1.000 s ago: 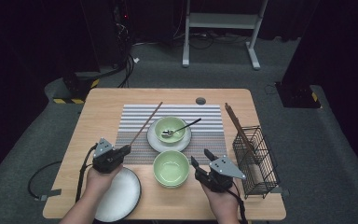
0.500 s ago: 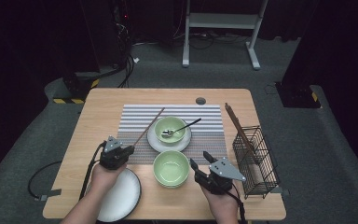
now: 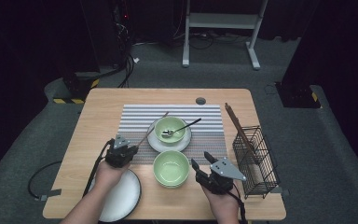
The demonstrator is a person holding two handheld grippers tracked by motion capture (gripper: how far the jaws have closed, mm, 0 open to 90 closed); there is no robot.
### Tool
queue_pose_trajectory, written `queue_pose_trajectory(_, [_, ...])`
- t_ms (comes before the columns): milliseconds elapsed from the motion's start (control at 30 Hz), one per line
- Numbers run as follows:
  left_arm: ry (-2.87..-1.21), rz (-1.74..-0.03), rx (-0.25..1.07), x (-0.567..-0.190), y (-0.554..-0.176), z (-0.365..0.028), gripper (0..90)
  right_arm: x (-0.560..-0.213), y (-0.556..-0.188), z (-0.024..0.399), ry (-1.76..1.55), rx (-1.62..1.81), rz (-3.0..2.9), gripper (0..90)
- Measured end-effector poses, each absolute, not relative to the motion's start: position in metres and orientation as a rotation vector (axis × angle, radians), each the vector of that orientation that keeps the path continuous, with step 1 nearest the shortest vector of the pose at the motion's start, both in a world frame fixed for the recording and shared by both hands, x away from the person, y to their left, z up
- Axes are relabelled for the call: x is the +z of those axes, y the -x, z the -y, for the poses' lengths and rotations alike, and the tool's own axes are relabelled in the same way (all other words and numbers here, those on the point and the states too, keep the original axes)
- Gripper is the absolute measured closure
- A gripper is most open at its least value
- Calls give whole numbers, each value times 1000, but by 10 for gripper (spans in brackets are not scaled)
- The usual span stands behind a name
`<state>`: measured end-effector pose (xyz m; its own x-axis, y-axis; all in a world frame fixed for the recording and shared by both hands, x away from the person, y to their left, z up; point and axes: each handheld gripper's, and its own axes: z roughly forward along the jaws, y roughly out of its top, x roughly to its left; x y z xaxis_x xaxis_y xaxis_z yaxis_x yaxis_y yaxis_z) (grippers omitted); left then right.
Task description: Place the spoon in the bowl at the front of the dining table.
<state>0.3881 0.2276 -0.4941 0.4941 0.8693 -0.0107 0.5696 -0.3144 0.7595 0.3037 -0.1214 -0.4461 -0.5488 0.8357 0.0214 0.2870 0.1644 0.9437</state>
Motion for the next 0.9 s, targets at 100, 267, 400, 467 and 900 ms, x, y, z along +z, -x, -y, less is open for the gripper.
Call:
queue_pose_trajectory(100, [-2029,-1183,523,-495,-390,-225,850,-446,-304,122,-1063,1385,-1929,457])
queue_pose_trajectory(267, [-2054,-1176,509,-499,-391,-223,849,-446,-303,123,-1065,1385,-1925,459])
queue_pose_trajectory(400, [-2078,-1169,504,-500,-391,-220,845,-448,-304,123,-1070,1384,-1927,462])
queue_pose_trajectory(467, [-2081,-1170,495,-500,-391,-220,843,-448,-304,123,-1074,1382,-1927,464])
queue_pose_trajectory(900, [-2121,-1129,470,-501,-388,-211,809,-449,-304,122,-1073,1379,-1927,468])
